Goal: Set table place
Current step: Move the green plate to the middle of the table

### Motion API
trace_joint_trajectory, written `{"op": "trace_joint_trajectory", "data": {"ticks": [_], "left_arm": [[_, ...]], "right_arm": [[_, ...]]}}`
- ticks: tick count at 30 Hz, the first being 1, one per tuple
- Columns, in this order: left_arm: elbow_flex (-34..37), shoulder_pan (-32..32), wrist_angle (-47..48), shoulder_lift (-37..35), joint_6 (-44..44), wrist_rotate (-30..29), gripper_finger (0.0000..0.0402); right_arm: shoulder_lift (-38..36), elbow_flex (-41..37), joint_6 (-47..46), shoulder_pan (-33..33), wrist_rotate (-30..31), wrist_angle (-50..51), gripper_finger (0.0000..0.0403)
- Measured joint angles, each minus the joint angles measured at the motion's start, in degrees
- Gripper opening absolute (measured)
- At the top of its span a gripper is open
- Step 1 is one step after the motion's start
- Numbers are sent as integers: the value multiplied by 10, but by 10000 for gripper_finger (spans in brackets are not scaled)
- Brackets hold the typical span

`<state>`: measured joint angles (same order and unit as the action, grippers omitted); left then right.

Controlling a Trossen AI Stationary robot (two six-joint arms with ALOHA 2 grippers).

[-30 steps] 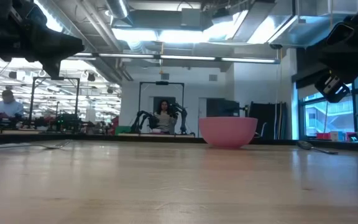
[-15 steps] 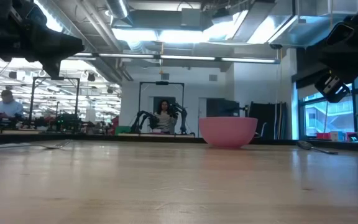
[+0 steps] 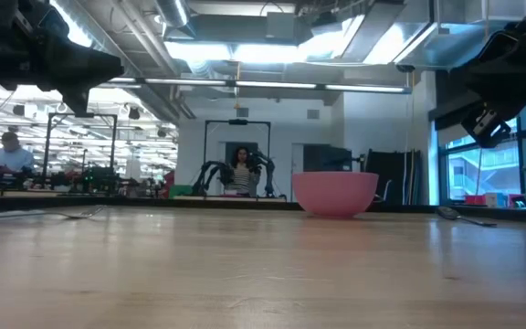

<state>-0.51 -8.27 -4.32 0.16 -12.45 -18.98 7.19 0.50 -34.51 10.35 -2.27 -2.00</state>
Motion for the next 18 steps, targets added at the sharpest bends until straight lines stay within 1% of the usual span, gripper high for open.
{"op": "trace_joint_trajectory", "data": {"ticks": [2,7,9,10,13,15,18], "left_arm": [[0,0,0,0,0,0,66],[0,0,0,0,1,0,66],[0,0,0,0,18,-1,66],[0,0,0,0,27,-1,66],[0,0,0,0,32,-3,66],[0,0,-8,0,31,-26,66],[0,0,-46,0,5,-62,66]], "right_arm": [[1,0,-2,0,2,7,53],[1,0,-55,0,4,5,53],[1,0,-62,0,20,-5,53],[1,0,-62,0,43,-10,53],[1,0,-57,0,143,-27,53],[1,0,-57,0,208,-44,53],[1,0,-53,0,280,-96,53]]}}
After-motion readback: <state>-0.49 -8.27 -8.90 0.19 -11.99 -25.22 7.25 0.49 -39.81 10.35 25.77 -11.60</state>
